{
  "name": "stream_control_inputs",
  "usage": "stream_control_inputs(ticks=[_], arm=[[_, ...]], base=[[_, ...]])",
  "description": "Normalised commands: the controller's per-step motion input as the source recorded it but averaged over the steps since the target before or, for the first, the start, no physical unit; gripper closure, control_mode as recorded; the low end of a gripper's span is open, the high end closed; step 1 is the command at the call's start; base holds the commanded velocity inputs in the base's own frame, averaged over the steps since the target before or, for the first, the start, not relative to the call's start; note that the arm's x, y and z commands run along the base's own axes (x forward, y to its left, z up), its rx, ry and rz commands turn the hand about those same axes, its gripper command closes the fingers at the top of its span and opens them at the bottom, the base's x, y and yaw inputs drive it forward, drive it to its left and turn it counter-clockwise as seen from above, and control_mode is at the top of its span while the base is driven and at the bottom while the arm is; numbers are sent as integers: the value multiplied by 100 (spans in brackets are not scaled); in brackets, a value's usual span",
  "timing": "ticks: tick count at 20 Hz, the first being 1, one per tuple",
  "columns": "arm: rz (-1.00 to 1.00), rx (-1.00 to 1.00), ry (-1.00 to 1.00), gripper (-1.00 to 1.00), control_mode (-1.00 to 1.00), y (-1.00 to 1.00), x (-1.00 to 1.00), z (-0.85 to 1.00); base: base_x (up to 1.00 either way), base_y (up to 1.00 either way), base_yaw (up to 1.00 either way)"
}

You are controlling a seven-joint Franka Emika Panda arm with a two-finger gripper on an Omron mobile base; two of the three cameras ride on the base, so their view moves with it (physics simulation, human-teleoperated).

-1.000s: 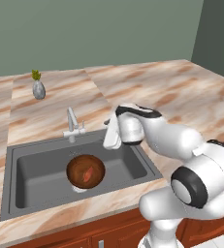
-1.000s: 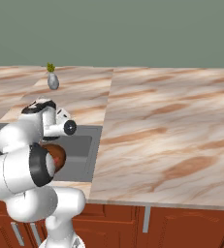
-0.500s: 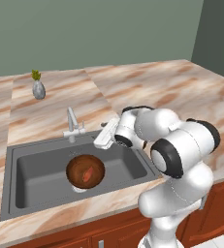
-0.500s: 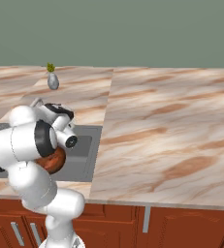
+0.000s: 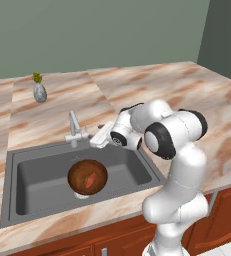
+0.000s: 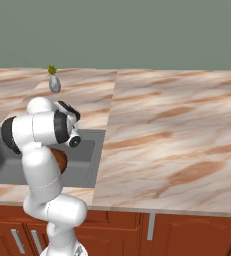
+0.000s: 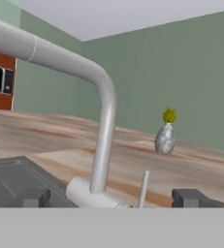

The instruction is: Pick the sweet potato from the cabinet and place it in the bowl. Then pick the bowl and place it in the sink. Then turn on the sink facuet.

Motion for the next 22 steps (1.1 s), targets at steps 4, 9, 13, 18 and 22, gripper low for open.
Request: stream_control_inputs(ticks=[4, 9, 13, 18, 22], arm=[[0, 0, 12, -100, -100, 22, 69, -2], [-1, 0, 6, -100, -100, 25, 55, -16], [-2, 0, 0, -100, -100, 29, 32, -33], [-5, 0, 0, -100, -100, 22, 40, -28], [-2, 0, 0, -100, -100, 2, 28, -31]], base=[[0, 0, 0], [0, 0, 0], [0, 0, 0], [0, 0, 0], [0, 0, 0]])
